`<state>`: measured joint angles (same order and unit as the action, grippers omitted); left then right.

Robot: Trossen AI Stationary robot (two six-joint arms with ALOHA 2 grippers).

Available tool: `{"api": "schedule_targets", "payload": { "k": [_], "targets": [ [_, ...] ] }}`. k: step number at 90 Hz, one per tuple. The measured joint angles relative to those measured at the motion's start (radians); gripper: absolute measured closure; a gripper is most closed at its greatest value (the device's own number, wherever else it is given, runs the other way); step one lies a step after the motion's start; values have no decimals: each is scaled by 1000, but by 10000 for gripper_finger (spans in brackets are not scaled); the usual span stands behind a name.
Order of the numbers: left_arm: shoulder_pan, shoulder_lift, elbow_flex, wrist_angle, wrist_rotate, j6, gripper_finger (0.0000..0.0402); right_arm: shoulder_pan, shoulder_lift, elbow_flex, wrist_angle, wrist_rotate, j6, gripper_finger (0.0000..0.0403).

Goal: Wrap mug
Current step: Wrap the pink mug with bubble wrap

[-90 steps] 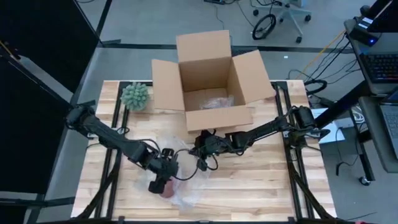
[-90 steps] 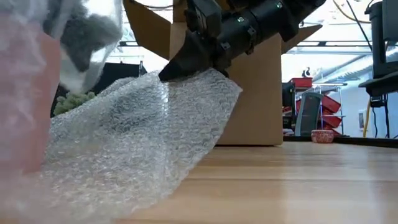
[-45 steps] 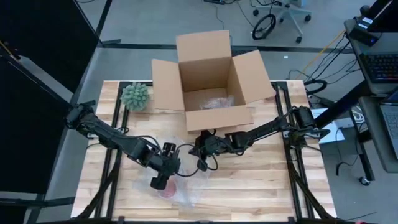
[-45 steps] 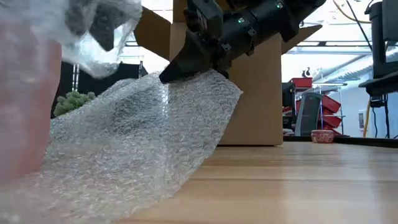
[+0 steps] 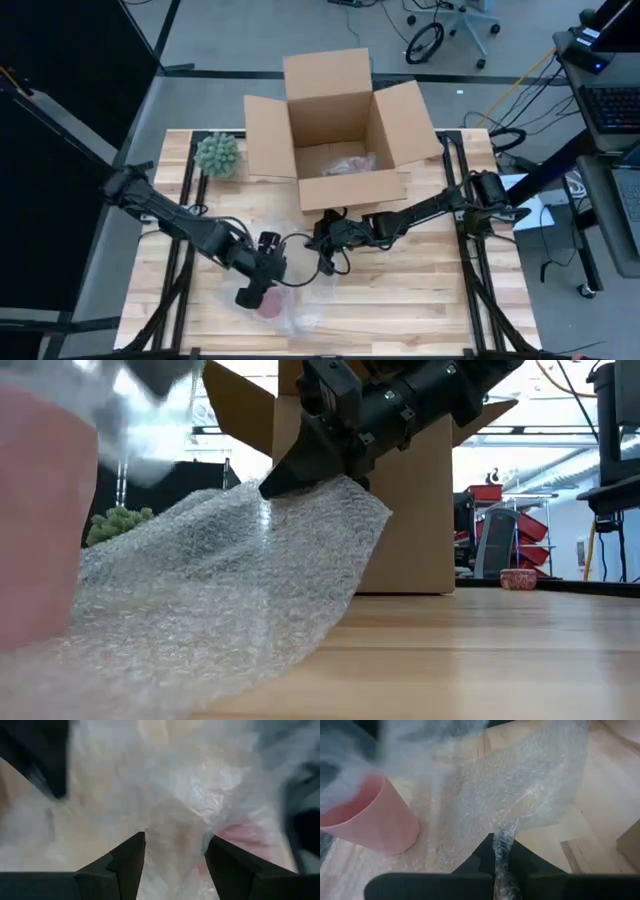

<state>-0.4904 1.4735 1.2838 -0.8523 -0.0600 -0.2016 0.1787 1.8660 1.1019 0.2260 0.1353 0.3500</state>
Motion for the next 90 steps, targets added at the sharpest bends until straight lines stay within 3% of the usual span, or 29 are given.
{"api": "schedule_targets", "payload": {
  "k": [49, 65, 90],
  "targets": [
    [-7, -46, 74, -139, -216, -21, 215, 0, 0, 0, -30, -1, -14, 403],
    [-53, -50, 52, -148, -168, -130, 215, 0, 0, 0, -43, -1, -22, 403],
    [-151, 23, -112, 129, -53, -230, 215, 0, 0, 0, -50, -1, -22, 403]
  ]
}}
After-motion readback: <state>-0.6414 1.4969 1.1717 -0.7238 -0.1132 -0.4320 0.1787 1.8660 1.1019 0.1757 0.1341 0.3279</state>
